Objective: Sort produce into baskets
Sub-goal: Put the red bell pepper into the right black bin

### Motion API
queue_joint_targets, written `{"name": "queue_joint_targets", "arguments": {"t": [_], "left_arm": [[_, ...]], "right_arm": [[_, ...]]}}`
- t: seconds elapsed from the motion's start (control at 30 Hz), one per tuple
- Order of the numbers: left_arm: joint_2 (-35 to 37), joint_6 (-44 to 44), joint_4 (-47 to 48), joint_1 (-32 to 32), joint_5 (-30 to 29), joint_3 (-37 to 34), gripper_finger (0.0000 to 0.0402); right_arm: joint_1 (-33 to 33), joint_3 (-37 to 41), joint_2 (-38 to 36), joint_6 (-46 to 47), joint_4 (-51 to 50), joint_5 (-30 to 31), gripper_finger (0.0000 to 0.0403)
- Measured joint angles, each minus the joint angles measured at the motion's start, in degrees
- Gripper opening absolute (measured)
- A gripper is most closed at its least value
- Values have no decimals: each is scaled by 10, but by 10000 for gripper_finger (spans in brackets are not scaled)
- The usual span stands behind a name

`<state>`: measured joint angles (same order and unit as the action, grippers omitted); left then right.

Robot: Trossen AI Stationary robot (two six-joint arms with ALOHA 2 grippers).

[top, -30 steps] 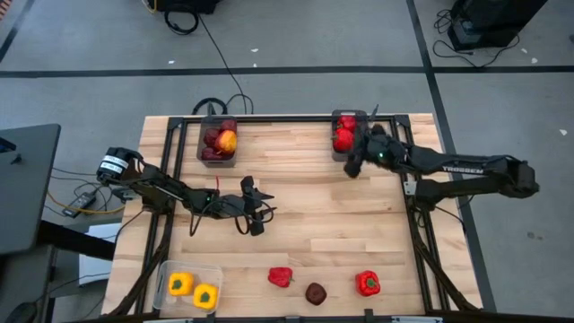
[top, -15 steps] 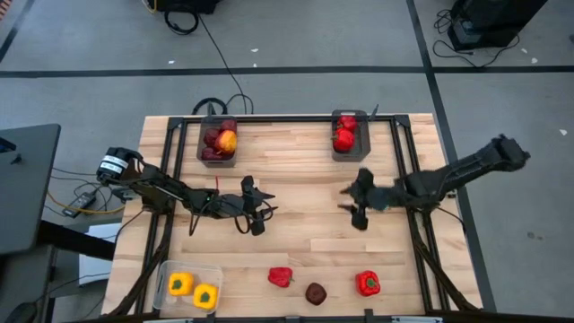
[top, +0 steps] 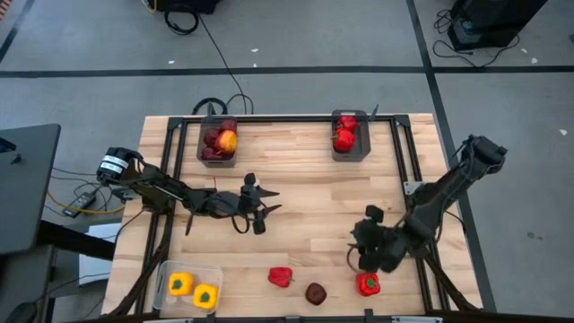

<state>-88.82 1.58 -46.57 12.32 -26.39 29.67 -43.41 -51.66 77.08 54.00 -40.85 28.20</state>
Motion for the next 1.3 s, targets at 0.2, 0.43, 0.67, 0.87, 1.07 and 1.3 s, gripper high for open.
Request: {"name": "queue_joint_targets", "arguments": {"t": [0.2,0.43,0.67,0.87,1.07,1.3], "left_arm": [[0,1,-5,0,0,0,182],[0,-20,-19,-8,1,0,182],[0,-7,-17,-8,11,0,182],[0,19,-12,-4,11,0,182],[0,19,-12,-3,12,0,182],[0,19,-11,-3,12,0,182]], "right_arm": [[-29,-161,88,135,-163,-125,176],[-62,-247,148,229,-178,-217,175],[-90,-248,180,290,-181,-255,168],[-95,-248,195,290,-194,-258,157],[-95,-231,195,289,-202,-264,150],[-95,-211,195,270,-166,-263,135]]}}
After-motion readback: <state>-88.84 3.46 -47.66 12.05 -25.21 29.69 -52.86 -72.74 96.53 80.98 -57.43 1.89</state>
